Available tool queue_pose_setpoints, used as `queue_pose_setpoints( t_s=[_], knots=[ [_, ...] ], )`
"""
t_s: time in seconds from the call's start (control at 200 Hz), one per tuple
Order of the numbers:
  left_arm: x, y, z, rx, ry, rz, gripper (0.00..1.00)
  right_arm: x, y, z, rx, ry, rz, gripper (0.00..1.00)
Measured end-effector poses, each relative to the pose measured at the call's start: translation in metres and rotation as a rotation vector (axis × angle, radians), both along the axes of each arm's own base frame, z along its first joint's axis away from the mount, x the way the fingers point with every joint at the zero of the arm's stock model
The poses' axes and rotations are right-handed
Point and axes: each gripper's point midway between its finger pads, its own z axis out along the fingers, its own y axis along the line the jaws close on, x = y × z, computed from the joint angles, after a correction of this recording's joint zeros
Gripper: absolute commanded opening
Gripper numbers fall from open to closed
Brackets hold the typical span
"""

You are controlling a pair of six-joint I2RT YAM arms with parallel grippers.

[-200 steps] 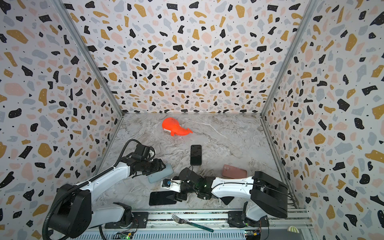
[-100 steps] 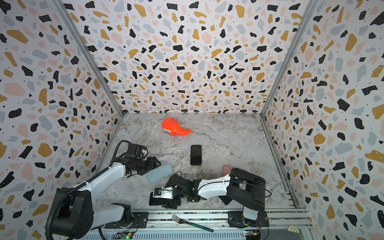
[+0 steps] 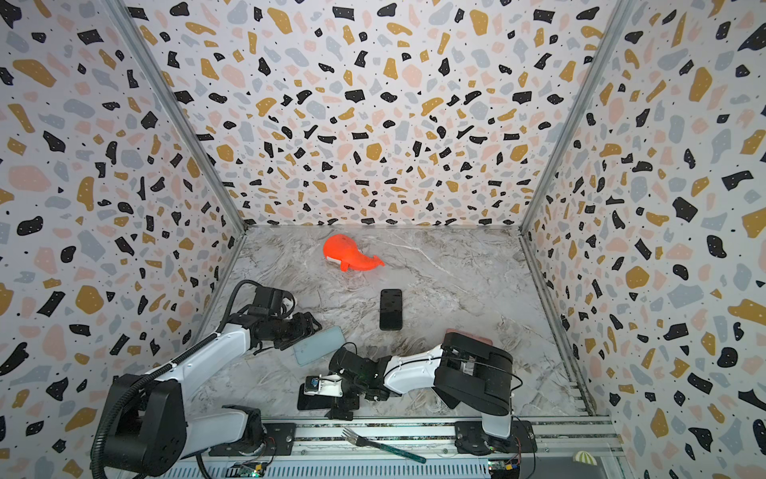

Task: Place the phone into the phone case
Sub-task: 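Move the right gripper toward the robot near the black phone, then close the right gripper on the pink-edged black phone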

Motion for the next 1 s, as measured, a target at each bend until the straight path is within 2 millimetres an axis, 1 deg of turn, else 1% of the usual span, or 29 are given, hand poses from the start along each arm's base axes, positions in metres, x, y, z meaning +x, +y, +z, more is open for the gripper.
queue_pose_setpoints(
  t_s=[0.05, 0.195, 0.275, 0.501, 0.826, 1.001],
  knots=[
    [0.0, 0.0, 0.0, -0.001, -0.001, 0.0, 0.77, 0.0, 0.0, -0.003, -0.01, 0.001, 0.002, 0.97],
    [0.001, 0.0, 0.001, -0.002, -0.007, 0.0, 0.77, 0.001, 0.006, -0.003, -0.02, -0.009, 0.005, 0.92],
    [0.002, -0.001, 0.001, -0.004, -0.01, 0.0, 0.77, 0.001, 0.005, -0.004, -0.032, -0.015, 0.006, 0.87],
    [0.004, -0.001, 0.003, -0.009, -0.021, 0.0, 0.77, -0.003, 0.003, -0.005, -0.058, -0.02, 0.016, 0.78],
    [0.005, -0.003, 0.002, -0.021, -0.018, -0.001, 0.77, -0.004, 0.002, -0.004, -0.065, -0.015, 0.009, 0.71],
    [0.006, -0.005, 0.001, -0.028, -0.017, -0.004, 0.77, -0.002, -0.008, -0.004, -0.088, -0.003, -0.017, 0.69]
  ],
)
